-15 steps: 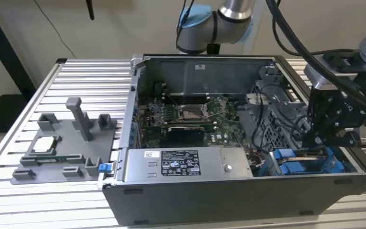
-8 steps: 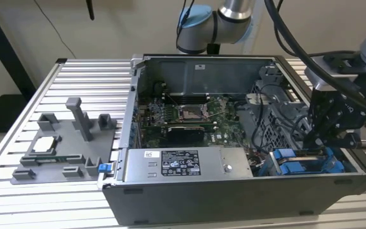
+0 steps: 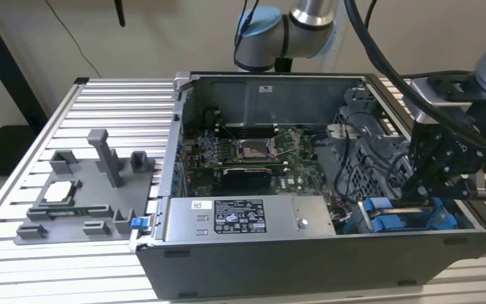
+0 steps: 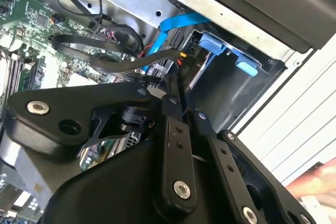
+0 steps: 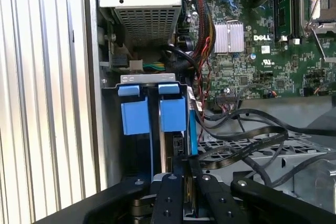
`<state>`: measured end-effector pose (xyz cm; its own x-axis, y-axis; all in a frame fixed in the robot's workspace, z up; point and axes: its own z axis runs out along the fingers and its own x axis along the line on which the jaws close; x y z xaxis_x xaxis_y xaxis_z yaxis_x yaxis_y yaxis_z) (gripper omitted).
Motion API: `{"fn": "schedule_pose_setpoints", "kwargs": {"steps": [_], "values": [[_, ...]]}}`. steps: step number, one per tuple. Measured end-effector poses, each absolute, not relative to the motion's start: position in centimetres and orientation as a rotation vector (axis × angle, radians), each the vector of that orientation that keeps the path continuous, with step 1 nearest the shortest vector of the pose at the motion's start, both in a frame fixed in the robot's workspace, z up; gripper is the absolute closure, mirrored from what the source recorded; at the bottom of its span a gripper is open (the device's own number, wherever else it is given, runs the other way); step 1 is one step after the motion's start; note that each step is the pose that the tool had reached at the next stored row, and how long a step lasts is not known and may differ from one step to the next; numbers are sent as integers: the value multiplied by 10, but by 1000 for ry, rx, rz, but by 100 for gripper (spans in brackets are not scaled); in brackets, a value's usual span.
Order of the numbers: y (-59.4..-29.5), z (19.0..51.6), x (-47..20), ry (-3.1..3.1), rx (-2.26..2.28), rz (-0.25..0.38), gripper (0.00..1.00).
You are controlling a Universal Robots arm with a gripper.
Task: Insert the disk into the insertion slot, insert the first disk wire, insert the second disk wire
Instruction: 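Insert the second disk wire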
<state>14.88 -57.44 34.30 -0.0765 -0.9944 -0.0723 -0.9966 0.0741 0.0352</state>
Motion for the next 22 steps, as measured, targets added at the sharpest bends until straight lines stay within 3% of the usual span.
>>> {"fn": "schedule_pose_setpoints", "kwargs": {"steps": [10,11,22], "values": [[-574,334,149,2284,-2117,111,100],[-574,334,149,2283,-2116,113,0],[-574,375,149,2284,-2117,111,0]]}}
